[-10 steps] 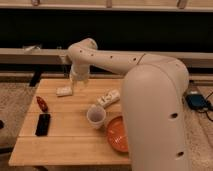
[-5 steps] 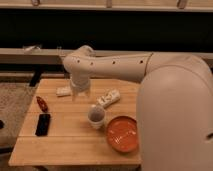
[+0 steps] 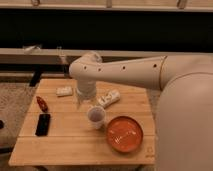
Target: Pick up the ceramic cup
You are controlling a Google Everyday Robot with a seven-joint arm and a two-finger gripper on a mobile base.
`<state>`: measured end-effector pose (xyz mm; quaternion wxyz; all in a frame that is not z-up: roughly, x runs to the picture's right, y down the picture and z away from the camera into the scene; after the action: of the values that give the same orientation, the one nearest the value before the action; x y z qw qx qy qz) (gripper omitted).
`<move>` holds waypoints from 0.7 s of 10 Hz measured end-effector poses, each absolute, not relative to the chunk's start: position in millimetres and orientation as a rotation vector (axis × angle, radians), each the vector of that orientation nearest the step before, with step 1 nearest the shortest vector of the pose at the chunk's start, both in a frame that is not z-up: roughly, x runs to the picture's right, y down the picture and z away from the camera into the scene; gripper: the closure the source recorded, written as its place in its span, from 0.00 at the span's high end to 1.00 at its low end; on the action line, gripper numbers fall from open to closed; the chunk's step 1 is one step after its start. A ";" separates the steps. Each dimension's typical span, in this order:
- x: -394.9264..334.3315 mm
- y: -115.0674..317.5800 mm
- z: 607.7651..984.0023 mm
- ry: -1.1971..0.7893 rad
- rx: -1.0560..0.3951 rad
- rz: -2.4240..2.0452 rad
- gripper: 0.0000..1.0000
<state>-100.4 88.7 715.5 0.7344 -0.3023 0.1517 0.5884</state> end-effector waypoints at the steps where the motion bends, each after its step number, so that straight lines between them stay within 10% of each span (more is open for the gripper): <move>1: -101.9 101.2 712.7 0.349 -0.681 1.279 0.59; 7: -104.7 145.3 737.5 0.425 -0.764 1.219 0.59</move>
<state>-104.7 145.3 737.5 0.7317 -0.3472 0.1933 0.5538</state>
